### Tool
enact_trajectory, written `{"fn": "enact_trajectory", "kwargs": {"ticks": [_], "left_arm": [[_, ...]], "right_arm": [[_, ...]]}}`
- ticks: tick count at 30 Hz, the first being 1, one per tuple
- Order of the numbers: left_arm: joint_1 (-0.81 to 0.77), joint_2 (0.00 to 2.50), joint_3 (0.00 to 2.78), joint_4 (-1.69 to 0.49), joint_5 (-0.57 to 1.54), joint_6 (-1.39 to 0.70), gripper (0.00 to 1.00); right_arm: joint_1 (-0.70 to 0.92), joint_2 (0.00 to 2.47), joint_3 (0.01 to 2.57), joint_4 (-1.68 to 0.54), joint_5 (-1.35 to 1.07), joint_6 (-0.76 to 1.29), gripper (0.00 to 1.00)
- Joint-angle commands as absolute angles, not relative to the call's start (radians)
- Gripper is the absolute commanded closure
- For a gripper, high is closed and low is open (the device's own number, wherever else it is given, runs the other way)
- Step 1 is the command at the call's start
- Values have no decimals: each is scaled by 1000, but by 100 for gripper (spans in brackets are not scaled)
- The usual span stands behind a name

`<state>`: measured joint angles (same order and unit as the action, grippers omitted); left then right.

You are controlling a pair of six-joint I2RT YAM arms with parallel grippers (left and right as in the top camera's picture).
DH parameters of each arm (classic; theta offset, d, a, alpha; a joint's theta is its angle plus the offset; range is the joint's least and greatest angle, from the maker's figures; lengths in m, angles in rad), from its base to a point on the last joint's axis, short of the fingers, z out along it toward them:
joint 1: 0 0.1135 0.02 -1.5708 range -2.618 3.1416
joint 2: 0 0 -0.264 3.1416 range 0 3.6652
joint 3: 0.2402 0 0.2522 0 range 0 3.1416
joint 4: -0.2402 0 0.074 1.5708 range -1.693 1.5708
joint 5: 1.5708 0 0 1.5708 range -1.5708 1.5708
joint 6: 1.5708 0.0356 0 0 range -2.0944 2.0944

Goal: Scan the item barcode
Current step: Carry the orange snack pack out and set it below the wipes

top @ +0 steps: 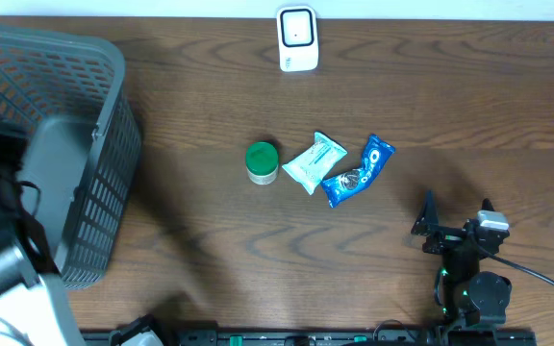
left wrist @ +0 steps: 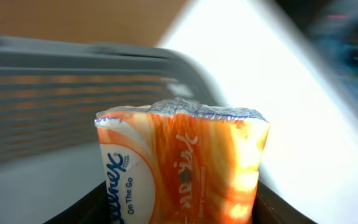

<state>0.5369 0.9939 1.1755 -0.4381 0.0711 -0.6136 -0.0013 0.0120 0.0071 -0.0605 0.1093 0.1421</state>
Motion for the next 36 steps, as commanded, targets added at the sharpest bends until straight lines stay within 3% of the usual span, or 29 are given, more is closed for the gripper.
{"fn": "enact_trajectory", "kwargs": {"ticks": [1,10,18,29,36], "left_arm": [[403,906,1196,-426,219,-653,44],[-73,969,1195,-424,206,-646,44],[-426,1281,1195,-397,159,-636,43],[-752,1620,1195,-282,-65,-646,45],[-842,1695,1195,-402,-65,-649,45]], "right_arm": [[4,7,6,-64,118,153,1],[4,7,6,-64,118,153,1],[4,7,6,-63,118,153,1],[4,7,6,-64,118,152,1],[4,7,6,-64,118,153,1]]}}
